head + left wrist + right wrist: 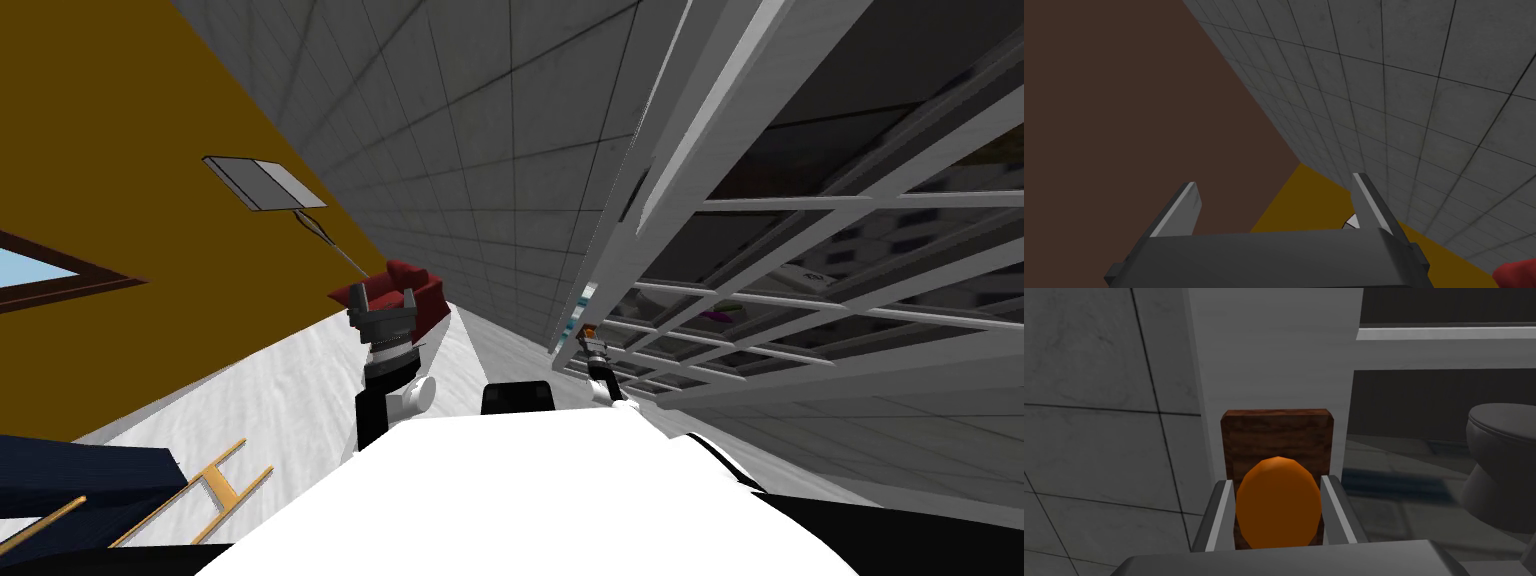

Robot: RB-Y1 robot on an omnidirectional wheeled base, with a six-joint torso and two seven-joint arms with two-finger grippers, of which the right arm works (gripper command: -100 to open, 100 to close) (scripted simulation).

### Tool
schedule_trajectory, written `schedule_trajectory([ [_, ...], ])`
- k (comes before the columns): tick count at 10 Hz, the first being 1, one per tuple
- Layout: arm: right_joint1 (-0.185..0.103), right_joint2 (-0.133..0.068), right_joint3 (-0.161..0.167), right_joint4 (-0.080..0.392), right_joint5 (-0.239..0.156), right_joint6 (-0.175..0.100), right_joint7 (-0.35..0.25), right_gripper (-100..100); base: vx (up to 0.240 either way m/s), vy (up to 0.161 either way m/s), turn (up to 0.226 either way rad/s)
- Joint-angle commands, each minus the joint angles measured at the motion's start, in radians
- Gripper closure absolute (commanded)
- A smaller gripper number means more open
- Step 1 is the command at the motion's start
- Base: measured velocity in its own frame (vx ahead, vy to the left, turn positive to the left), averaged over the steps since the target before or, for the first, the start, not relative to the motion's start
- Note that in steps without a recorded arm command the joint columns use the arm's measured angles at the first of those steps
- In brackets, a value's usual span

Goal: Pull the door open

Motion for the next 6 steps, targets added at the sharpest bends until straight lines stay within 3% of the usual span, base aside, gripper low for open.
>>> schedule_trajectory([
  [1, 0.011, -0.012, 0.021, -0.001, 0.011, -0.009, -0.027, 100, -0.223, -0.025, 0.092],
  [4, 0.028, -0.038, 0.061, -0.012, 0.031, -0.021, -0.073, 100, -0.227, 0.005, 0.090],
  [5, 0.025, -0.035, 0.052, -0.010, 0.027, -0.016, -0.062, 100, -0.107, 0.009, 0.016],
  [6, 0.038, -0.048, 0.076, -0.015, 0.039, -0.028, -0.085, 100, -0.150, -0.014, 0.069],
])
